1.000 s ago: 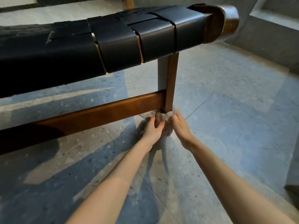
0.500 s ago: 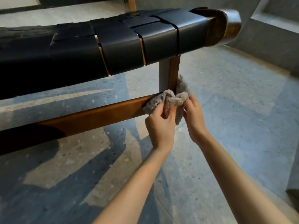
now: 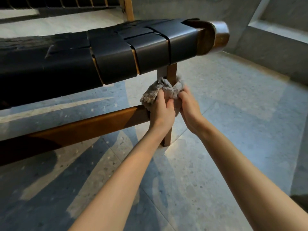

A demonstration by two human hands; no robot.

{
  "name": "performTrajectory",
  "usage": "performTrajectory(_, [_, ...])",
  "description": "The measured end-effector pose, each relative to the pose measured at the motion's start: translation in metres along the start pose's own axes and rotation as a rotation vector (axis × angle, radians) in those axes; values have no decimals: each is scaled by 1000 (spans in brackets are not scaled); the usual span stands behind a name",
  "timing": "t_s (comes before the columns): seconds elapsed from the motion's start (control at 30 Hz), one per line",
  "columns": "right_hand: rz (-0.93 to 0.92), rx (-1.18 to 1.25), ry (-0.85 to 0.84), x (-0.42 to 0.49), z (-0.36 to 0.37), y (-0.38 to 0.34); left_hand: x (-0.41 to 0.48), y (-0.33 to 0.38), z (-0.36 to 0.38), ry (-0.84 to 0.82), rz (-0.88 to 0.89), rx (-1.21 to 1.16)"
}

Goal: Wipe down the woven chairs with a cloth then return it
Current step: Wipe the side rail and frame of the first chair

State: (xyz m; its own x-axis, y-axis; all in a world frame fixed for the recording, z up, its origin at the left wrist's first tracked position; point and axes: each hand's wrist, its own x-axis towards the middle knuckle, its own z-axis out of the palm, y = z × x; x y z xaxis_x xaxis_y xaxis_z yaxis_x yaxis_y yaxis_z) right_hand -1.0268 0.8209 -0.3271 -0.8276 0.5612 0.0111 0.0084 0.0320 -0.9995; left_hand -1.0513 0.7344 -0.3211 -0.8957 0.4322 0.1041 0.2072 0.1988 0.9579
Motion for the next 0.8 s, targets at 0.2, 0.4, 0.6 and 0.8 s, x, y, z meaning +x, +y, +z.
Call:
performTrajectory(0.2, [-174,24,-36,11,2,-32,17,24,-21,-133,70,-131])
performTrajectory(0.4, [-122,-34,0,4,7,-16,18,10,-18,-162,82,-60])
performTrajectory(0.6, [-62,-60,-23,-4,4,-9,13,2,-13,-151,35,-6])
performTrajectory(0.8, [-235,-57,-89,7,4,-40,25,23,-25,-158,94,-20])
